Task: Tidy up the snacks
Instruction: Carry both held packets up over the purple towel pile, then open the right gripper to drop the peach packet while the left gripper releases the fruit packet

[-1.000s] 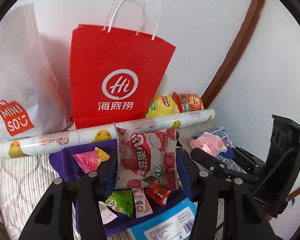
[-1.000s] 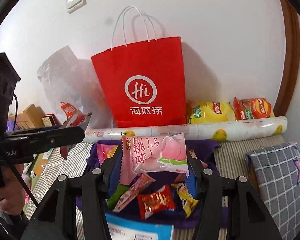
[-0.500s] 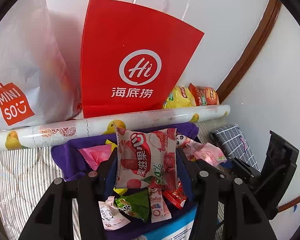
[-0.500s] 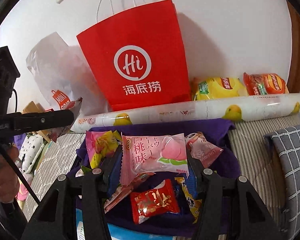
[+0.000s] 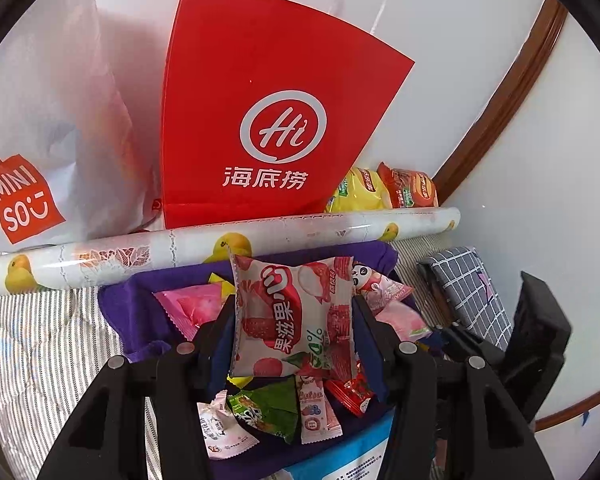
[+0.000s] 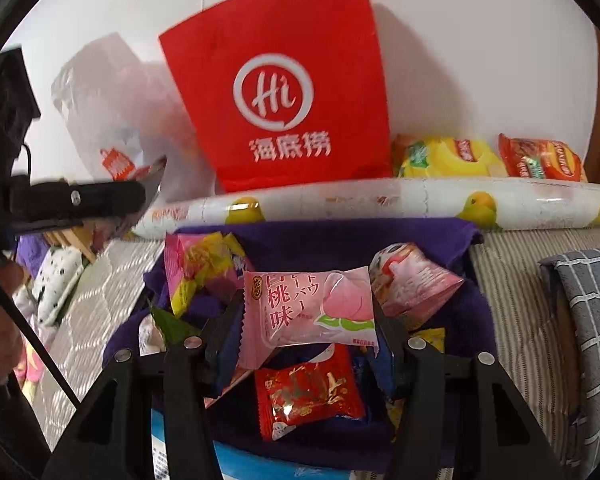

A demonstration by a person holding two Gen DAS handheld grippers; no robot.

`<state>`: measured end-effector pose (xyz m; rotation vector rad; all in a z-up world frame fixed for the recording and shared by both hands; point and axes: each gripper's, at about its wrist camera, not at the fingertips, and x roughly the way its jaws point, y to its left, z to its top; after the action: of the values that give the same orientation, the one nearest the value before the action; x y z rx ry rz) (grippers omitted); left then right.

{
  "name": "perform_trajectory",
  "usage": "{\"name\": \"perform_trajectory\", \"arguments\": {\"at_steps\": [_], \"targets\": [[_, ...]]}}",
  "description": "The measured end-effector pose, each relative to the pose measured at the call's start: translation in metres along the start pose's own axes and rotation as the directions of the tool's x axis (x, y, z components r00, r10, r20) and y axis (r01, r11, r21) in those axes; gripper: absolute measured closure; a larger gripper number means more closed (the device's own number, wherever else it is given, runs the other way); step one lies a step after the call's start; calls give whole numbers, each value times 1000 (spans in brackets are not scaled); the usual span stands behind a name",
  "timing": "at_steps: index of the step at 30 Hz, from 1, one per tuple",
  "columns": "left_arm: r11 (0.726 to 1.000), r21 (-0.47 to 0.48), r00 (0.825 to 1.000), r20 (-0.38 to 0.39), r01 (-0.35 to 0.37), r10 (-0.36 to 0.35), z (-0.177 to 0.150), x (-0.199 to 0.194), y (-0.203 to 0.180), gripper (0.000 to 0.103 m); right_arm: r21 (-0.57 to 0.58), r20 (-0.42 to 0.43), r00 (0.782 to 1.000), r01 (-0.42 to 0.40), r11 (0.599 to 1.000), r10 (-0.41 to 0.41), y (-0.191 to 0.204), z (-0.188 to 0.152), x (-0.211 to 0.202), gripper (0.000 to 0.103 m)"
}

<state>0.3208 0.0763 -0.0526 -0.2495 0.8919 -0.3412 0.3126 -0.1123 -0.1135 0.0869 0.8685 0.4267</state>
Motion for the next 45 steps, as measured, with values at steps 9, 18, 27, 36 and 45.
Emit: {"name": "perform_trajectory", "arguments": {"at_steps": [9,18,27,36,45], "targets": [[1000,-5,1000,-6,-7,7,0,1,2,51,-11,-67,998,14,1000,-14,0,-5,15,48],[1000,-6,1000,-7,-4,4,0,-1,2,51,-7,-92,995,35,999,-35,-1,-7,21,47],[1000,-7,1000,-12,-4,4,1,-1,2,51,-7,-123,992,31,999,-32,-2,-8,26,44],[1000,-18,1000,-19,-13,13,0,0,5,51,-26,-120,992,28,999,-31,3,-9,23,29],[1000,-12,999,-36,-29,28,-1,7,3,51,-13,1,1000,-8,1000,8,1,0,-14,28]]}}
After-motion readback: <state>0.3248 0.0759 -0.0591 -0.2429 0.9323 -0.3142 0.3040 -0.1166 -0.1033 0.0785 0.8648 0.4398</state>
